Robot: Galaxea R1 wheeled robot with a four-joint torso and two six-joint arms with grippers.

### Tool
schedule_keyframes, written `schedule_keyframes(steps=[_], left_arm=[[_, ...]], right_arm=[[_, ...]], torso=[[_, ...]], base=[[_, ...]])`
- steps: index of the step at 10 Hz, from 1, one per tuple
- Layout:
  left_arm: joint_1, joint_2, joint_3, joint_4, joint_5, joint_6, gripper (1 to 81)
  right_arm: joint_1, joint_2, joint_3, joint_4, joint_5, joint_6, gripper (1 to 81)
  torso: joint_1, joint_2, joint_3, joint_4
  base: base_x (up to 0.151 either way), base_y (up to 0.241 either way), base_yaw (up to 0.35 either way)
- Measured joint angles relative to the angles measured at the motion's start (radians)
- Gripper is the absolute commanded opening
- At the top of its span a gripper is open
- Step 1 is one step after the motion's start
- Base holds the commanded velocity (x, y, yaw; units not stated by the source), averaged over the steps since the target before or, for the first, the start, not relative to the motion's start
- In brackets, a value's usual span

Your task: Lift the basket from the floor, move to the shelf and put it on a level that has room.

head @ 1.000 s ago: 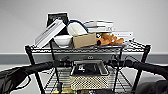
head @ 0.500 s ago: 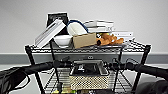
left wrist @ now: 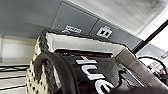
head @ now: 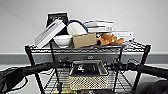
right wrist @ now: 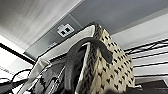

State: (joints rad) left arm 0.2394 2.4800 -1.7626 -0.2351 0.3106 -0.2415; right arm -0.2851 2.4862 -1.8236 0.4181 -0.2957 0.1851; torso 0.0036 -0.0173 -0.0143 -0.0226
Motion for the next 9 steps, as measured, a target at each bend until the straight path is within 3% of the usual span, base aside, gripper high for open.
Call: schedule_keyframes(steps=[9], left_arm=[[0.008,-0.297,0.263,0.001,0.004,-0.011,81.1]], right_arm=[[0.001,-0.186,0.254,0.008,0.023,0.015,81.1]], torso=[[0.0,0.0,0.0,0.0]], base=[[0.0,0.0,0.0]])
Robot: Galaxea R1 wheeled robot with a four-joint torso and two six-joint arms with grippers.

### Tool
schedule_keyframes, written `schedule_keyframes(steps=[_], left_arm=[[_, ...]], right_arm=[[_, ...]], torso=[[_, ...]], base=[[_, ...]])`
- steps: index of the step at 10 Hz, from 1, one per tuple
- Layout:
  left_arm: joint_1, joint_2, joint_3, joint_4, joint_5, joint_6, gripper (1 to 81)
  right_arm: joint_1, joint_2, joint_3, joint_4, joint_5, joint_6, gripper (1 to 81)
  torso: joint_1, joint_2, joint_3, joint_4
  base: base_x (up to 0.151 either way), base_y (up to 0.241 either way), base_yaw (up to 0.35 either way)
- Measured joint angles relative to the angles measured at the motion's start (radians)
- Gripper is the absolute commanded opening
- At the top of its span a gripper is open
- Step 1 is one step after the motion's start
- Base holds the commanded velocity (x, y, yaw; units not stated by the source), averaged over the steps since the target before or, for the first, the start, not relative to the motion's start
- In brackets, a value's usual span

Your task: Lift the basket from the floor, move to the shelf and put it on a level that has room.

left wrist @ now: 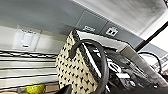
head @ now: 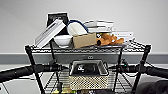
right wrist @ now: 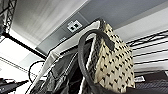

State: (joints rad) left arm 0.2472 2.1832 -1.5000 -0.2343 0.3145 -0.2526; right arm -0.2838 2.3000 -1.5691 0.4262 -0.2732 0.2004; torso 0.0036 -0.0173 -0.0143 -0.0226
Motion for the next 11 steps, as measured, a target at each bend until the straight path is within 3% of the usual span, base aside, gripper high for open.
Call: schedule_keyframes(steps=[5,11], left_arm=[[0.053,-0.188,0.264,0.004,-0.084,-0.006,81.1],[0.291,-0.442,0.524,0.066,-0.246,-0.007,81.1]], right_arm=[[-0.06,-0.181,0.263,-0.001,0.082,0.0,81.1],[-0.191,-0.478,0.587,-0.009,0.196,-0.003,81.1]], torso=[[0.0,0.0,0.0,0.0],[-0.001,-0.001,0.002,0.0]], base=[[0.0,0.0,0.0],[0.0,0.0,0.0]])
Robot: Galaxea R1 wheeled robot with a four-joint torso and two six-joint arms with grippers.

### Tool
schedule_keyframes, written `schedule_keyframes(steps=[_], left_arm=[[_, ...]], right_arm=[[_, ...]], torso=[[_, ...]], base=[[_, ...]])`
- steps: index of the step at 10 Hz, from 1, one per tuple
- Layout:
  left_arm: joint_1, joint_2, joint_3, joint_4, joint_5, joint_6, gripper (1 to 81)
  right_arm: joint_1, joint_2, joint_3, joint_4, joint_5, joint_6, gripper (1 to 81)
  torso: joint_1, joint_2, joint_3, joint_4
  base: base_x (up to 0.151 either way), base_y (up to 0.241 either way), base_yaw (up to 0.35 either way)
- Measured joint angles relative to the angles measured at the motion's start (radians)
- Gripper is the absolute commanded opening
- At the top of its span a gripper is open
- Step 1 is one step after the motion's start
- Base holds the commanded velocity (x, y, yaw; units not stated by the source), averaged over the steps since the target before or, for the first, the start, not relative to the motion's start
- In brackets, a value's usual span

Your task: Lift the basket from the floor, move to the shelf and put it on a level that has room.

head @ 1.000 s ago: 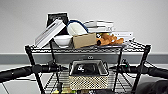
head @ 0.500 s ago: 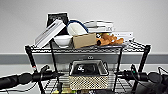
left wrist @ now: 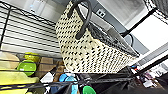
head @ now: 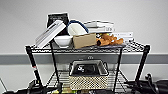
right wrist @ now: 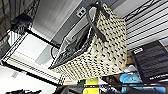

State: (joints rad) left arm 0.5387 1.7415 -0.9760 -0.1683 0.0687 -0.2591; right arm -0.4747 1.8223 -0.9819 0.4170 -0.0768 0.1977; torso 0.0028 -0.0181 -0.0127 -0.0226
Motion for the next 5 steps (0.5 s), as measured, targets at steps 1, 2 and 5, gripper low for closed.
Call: schedule_keyframes(steps=[1,2,5], left_arm=[[0.036,-0.028,0.027,0.008,-0.016,0.0,81.1],[0.077,-0.046,0.044,0.008,-0.02,0.0,81.1],[0.197,-0.096,0.033,-0.051,0.136,-0.029,81.1]], right_arm=[[-0.032,-0.048,0.03,-0.004,0.007,-0.002,81.1],[-0.064,-0.085,0.047,-0.004,0.005,-0.002,81.1],[-0.17,-0.151,0.05,0.0,-0.143,0.008,81.1]], torso=[[-0.001,0.0,0.0,0.0],[-0.001,-0.001,0.0,0.0],[-0.002,-0.001,0.002,0.0]], base=[[0.0,0.0,0.0],[0.0,0.0,0.0],[0.0,0.0,0.0]])
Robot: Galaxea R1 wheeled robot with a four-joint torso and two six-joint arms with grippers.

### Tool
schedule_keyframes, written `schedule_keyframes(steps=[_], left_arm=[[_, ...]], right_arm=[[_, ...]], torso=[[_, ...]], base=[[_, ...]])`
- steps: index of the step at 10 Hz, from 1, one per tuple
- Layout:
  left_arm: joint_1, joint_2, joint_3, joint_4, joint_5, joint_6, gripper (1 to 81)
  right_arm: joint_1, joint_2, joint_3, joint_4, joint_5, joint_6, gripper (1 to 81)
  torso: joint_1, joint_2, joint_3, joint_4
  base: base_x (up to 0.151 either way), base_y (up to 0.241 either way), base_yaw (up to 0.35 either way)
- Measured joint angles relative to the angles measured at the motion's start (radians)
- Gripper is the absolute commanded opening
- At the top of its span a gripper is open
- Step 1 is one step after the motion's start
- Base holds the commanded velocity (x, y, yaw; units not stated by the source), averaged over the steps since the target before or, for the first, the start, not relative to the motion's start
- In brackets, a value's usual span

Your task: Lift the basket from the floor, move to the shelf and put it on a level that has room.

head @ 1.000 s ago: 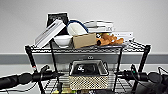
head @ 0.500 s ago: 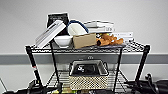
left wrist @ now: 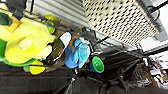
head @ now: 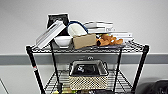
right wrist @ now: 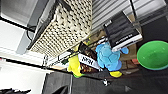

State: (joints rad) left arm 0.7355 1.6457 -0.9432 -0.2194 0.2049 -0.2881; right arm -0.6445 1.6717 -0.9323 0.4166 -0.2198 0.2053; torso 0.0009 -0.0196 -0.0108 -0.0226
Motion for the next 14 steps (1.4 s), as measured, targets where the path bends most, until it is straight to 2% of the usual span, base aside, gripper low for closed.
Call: schedule_keyframes(steps=[1,2,4,6,10,14], left_arm=[[0.03,-0.007,-0.023,-0.012,0.074,-0.01,81.1],[0.068,-0.018,-0.039,-0.021,0.091,-0.028,81.1],[0.167,-0.019,-0.051,-0.033,0.086,-0.036,81.1],[0.279,-0.011,-0.085,-0.035,0.04,-0.049,81.1],[0.468,0.135,-0.275,-0.03,-0.088,-0.05,81.1],[0.551,0.273,-0.45,0.01,-0.18,-0.049,81.1]], right_arm=[[-0.022,-0.005,-0.016,0.0,-0.1,0.005,81.1],[-0.057,-0.009,-0.039,-0.003,-0.157,0.007,81.1],[-0.134,-0.01,-0.054,-0.018,-0.188,0.014,81.1],[-0.226,0.0,-0.09,-0.051,-0.196,0.017,81.1],[-0.365,0.141,-0.282,-0.131,-0.192,0.02,81.1],[-0.48,0.263,-0.455,-0.202,-0.141,0.02,81.1]], torso=[[0.0,0.0,0.0,0.0],[0.0,0.0,0.0,0.0],[-0.001,0.0,0.001,0.0],[-0.001,-0.001,0.001,0.0],[-0.002,-0.001,0.001,0.0],[-0.002,-0.001,0.002,0.0]], base=[[0.0,0.0,0.0],[0.0,0.0,0.0],[0.0,0.0,0.0],[0.0,0.0,0.0],[0.0,0.0,0.0],[0.0,0.0,0.0]])
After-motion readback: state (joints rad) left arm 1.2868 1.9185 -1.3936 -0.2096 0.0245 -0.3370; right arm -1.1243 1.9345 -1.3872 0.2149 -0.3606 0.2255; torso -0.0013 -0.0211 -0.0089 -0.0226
